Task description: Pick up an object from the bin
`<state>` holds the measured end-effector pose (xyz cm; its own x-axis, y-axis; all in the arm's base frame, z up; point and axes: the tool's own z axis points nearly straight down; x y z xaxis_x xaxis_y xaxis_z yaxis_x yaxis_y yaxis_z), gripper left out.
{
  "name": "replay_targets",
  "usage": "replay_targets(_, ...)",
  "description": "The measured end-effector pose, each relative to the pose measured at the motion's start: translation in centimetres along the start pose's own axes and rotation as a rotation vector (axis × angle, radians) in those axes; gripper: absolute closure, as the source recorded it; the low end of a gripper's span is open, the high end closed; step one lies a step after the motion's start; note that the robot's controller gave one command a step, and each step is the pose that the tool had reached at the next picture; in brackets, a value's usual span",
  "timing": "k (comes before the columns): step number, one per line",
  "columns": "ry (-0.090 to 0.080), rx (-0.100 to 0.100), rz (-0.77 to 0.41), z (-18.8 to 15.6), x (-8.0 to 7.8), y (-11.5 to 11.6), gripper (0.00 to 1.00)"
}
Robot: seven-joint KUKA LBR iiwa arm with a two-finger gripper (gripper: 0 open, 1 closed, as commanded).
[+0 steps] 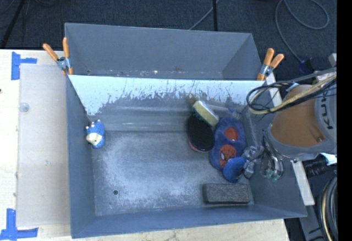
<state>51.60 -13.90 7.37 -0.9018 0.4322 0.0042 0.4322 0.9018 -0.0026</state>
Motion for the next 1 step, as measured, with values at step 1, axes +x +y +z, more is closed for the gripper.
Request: replay_targets(1, 0.002, 0.001, 0.0, -0.3, 0.09, -0.03, 1.0)
